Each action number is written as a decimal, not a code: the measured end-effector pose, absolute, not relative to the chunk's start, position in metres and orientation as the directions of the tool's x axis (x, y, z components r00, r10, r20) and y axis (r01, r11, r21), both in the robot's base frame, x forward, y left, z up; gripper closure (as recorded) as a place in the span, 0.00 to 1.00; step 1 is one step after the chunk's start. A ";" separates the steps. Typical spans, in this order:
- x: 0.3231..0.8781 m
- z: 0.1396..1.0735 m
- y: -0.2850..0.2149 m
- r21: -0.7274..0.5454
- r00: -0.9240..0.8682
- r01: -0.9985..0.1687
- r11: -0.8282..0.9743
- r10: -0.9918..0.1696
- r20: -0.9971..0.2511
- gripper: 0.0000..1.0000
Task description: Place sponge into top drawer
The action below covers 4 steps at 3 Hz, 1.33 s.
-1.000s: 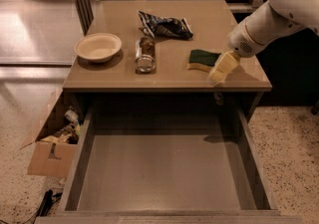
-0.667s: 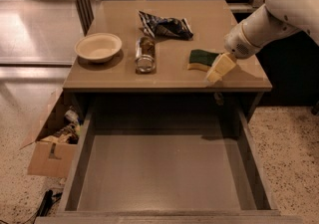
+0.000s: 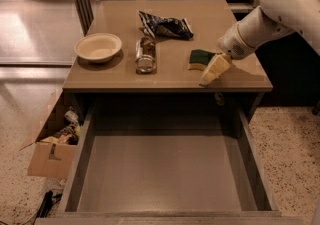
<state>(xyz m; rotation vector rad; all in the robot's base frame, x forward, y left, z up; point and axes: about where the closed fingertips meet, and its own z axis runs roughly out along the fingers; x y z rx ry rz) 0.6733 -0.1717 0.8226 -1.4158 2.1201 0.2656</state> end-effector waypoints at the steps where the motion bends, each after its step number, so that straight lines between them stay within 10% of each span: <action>1: 0.673 0.823 -0.172 -0.144 -0.277 -0.896 0.420 -0.783 -0.557 0.45; 3: 0.673 0.822 -0.172 -0.144 -0.277 -0.896 0.420 -0.783 -0.557 0.99; 4: 0.673 0.822 -0.172 -0.144 -0.277 -0.896 0.420 -0.783 -0.557 1.00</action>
Offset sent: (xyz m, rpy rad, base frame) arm 0.0000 0.0000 0.0000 0.0000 0.0000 0.0000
